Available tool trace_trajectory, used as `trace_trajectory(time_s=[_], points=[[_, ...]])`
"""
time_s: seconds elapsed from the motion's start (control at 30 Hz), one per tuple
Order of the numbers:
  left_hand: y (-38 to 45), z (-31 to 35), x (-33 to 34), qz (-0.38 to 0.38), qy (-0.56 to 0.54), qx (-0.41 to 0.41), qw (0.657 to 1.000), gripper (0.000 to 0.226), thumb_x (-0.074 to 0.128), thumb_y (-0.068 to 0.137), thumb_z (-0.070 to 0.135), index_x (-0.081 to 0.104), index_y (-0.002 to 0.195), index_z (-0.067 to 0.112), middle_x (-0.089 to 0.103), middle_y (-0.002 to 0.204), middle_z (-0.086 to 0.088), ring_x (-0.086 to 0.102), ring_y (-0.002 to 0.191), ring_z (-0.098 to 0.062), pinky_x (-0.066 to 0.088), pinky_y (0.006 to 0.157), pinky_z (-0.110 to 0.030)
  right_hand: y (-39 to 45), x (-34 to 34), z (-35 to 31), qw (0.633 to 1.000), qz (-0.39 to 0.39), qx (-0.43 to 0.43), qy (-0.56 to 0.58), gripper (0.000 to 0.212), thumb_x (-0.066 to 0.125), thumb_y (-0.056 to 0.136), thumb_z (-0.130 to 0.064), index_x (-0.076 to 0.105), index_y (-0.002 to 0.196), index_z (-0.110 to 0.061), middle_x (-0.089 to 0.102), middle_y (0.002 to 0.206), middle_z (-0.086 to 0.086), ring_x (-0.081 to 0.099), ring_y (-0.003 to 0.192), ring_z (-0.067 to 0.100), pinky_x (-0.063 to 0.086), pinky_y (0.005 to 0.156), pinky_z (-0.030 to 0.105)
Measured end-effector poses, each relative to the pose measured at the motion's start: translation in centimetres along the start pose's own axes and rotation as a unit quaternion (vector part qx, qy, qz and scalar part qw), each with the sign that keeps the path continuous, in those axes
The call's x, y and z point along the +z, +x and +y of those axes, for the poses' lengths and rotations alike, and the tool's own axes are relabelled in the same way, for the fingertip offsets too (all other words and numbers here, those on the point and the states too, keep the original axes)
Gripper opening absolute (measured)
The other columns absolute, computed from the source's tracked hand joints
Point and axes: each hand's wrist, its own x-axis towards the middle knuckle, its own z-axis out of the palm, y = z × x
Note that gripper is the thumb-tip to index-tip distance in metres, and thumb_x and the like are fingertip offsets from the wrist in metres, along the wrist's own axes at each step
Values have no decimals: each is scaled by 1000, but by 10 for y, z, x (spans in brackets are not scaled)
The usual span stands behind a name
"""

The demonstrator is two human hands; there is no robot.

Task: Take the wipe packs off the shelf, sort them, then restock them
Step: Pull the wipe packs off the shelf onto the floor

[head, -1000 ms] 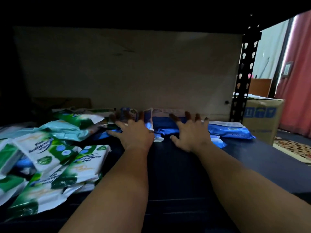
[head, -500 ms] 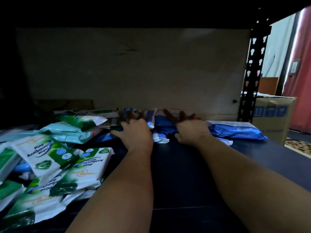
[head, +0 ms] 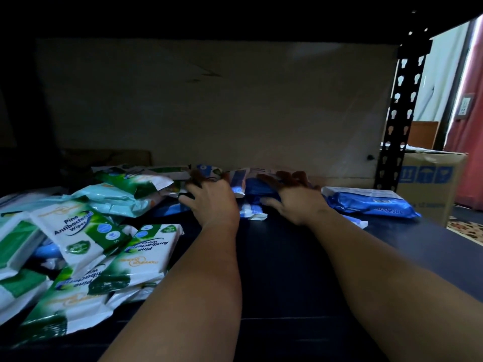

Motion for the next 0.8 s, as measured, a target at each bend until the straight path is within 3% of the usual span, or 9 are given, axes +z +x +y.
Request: trace_trajectory(time_s=[0.17, 0.23, 0.37, 0.53, 0.7, 0.8], points=[[-2, 1, -5, -7, -42, -15, 999, 29, 57, 92, 7, 64, 119, 17, 48, 138, -17, 29, 132, -43, 26, 102, -59, 9, -4, -3, 993, 3, 82, 89, 63, 48, 85, -67, 45, 143, -40, 48, 140, 4, 33, 135, 33, 37, 102, 54], [-6, 3, -9, -8, -63, -12, 998, 27, 57, 92, 5, 65, 115, 17, 44, 138, -18, 25, 133, -43, 27, 102, -58, 8, -6, -6, 992, 11, 80, 97, 53, 53, 90, -58, 51, 139, -38, 54, 135, 6, 39, 131, 33, 39, 100, 52], [-13, 6, -16, 24, -80, 19, 996, 23, 58, 93, 5, 68, 110, 18, 42, 139, -18, 25, 134, -43, 31, 102, -57, -6, -21, -16, 994, 69, 61, 50, 46, 53, 100, -31, 47, 142, -50, 55, 137, 3, 29, 135, 31, 34, 107, 58], [-28, 0, -30, 53, -107, 50, 992, 31, 61, 89, 5, 64, 115, 22, 39, 136, -17, 24, 134, -44, 31, 103, -54, -31, -38, -22, 986, 143, 68, -43, 40, 50, 102, -24, 56, 137, -42, 64, 125, 1, 34, 128, 34, 34, 97, 56], [-46, -11, -63, 72, -95, 115, 986, 53, 67, 87, 14, 54, 135, 34, 25, 149, -15, 23, 136, -43, 32, 105, -55, -66, -61, -22, 970, 216, 96, -54, 35, 63, 95, -23, 62, 124, -42, 66, 121, -9, 33, 113, 28, 36, 94, 56], [-66, -18, -89, 77, -88, 140, 983, 65, 68, 87, 16, 47, 143, 41, 16, 157, -13, 24, 134, -40, 34, 101, -52, -95, -86, -28, 965, 232, 95, -70, 58, 85, 73, -28, 60, 121, -46, 66, 116, -12, 37, 106, 28, 38, 87, 54]])
